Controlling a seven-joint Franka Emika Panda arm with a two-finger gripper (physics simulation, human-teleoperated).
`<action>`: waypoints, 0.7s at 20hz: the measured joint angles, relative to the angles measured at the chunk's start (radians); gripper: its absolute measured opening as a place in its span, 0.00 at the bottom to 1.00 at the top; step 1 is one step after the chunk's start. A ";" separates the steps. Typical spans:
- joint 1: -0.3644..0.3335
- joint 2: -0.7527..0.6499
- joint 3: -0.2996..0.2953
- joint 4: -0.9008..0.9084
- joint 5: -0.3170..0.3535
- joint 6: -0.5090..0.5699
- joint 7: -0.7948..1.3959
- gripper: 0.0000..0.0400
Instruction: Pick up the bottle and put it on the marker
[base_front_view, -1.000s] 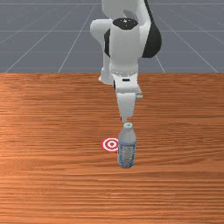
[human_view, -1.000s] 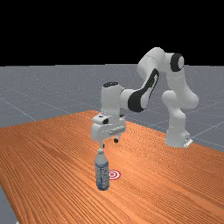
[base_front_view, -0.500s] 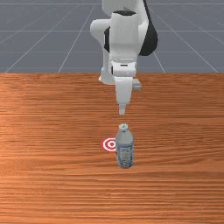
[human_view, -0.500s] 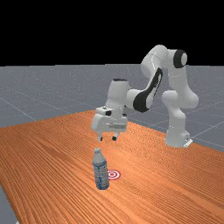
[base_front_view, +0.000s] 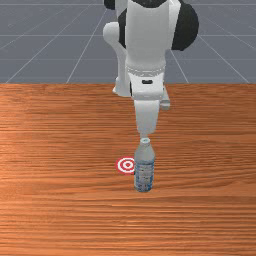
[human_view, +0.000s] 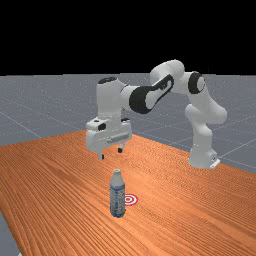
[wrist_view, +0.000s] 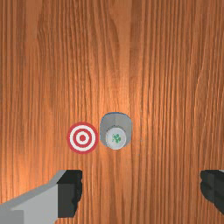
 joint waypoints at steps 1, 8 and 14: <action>-0.001 -0.027 -0.001 -0.062 -0.001 0.065 0.000 1.00; -0.003 -0.081 0.008 -0.186 -0.008 0.206 -0.039 1.00; -0.005 0.001 0.009 -0.076 0.016 0.104 -0.004 1.00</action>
